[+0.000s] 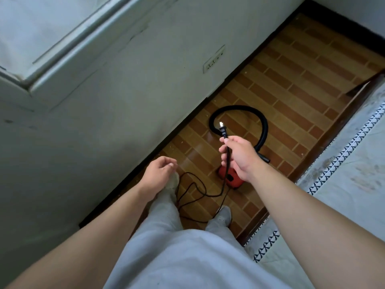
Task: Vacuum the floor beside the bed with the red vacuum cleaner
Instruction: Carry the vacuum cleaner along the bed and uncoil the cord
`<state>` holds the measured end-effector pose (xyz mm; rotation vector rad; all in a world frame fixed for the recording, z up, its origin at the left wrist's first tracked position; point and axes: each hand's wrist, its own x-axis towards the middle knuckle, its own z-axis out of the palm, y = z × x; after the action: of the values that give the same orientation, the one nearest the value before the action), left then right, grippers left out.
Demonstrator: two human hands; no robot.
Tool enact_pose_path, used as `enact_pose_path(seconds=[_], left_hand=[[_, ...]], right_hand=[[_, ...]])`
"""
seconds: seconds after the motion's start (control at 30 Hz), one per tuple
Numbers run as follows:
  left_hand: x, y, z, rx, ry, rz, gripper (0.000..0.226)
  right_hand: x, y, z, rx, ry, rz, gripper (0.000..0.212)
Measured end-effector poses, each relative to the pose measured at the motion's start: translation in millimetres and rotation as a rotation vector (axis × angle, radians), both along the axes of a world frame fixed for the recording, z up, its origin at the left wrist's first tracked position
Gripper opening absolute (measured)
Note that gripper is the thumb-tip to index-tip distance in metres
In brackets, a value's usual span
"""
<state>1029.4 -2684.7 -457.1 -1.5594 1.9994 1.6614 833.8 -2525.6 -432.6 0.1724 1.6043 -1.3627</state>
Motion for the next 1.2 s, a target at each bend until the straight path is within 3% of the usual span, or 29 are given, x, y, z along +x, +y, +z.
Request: enact_pose_path(seconds=[0.1, 0.27, 0.53, 0.87, 1.2], left_hand=[[-6.2, -24.3, -12.0, 0.07, -0.035, -0.001, 0.018], [-38.1, -74.9, -17.9, 0.085, -0.077, -0.198, 0.02], [-107.8, -99.2, -1.7, 0.04, -0.051, -0.411, 0.022], [-154.9, -23.0, 15.5, 0.018, 0.054, -0.202, 0.023], [-233.5, -58.4, -26.9, 0.064, 0.096, -0.163, 0.019]], right_hand=[[-13.2, -13.6, -4.6, 0.034, 0.033, -0.067, 0.023], [-27.7, -44.3, 6.0, 0.132, 0.116, -0.116, 0.025], [-43.5, -65.2, 17.5, 0.071, 0.135, -0.216, 0.017], [-82.4, -22.9, -2.3, -0.125, 0.02, -0.239, 0.016], [-153.9, -78.9, -57.0, 0.027, 0.052, -0.16, 0.013]])
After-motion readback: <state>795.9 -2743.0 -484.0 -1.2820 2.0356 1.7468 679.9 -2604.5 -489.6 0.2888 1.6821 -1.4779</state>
